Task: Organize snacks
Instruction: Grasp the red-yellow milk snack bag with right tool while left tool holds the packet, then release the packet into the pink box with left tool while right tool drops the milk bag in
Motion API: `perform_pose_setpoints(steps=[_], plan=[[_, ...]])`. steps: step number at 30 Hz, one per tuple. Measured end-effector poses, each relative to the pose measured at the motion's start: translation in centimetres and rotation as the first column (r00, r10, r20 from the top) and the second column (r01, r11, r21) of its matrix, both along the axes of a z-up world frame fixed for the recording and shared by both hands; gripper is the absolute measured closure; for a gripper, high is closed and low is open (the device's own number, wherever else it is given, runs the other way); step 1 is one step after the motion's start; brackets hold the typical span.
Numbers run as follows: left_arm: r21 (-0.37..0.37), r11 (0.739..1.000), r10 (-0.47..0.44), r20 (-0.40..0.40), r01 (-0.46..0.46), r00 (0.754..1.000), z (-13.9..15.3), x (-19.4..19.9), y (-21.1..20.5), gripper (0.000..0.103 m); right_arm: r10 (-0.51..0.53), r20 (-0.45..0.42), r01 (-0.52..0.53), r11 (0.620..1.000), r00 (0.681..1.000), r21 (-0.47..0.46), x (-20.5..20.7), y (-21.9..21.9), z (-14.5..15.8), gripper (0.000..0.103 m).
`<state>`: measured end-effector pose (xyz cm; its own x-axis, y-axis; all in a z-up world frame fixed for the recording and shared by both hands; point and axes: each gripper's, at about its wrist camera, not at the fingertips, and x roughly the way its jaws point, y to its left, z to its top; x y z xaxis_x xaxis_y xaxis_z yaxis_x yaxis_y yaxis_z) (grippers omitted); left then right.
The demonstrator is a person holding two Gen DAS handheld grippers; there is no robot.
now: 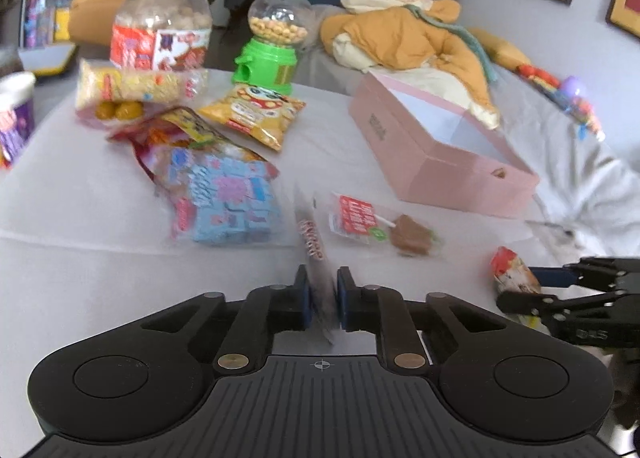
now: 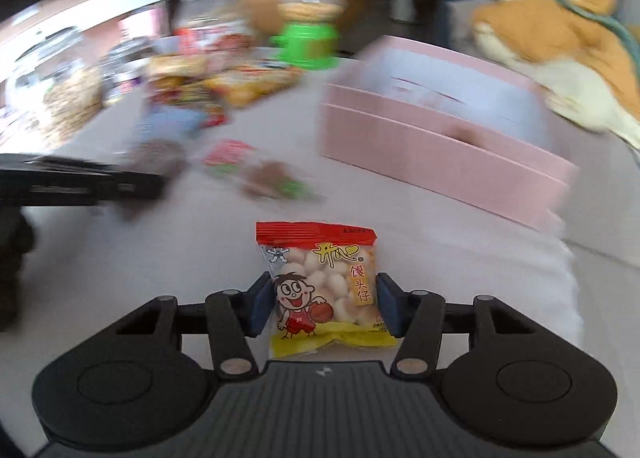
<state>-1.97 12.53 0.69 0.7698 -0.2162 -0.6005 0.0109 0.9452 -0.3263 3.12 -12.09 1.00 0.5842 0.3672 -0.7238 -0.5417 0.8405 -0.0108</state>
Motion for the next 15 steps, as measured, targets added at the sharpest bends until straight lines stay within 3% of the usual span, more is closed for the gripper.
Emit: perform_pose_setpoints(steps=[4, 8, 15], plan=[[-0.031, 1.000, 0.005, 0.018, -0.005, 1.000, -0.3, -0.3, 0.3, 0.088, -0.120, 0.074, 0.122, 0.992, 0.990, -0.032, 0.2, -2.5, -0.3, 0.049], [-0.049, 0.998, 0.030, 0.013, -0.029, 0.999, 0.1, -0.8, 0.2, 0.090, -0.186, 0.065, 0.186, 0.982, 0.980, 0.004, 0.1, -4.1, -0.5, 0.049], [-0.009, 0.994, -0.107, 0.055, 0.108, 0.993, 3.9, -3.7, -3.9, 0.090, -0.203, 0.071, 0.196, 0.976, 0.977, 0.091, -1.0, -6.1, 0.7, 0.049]])
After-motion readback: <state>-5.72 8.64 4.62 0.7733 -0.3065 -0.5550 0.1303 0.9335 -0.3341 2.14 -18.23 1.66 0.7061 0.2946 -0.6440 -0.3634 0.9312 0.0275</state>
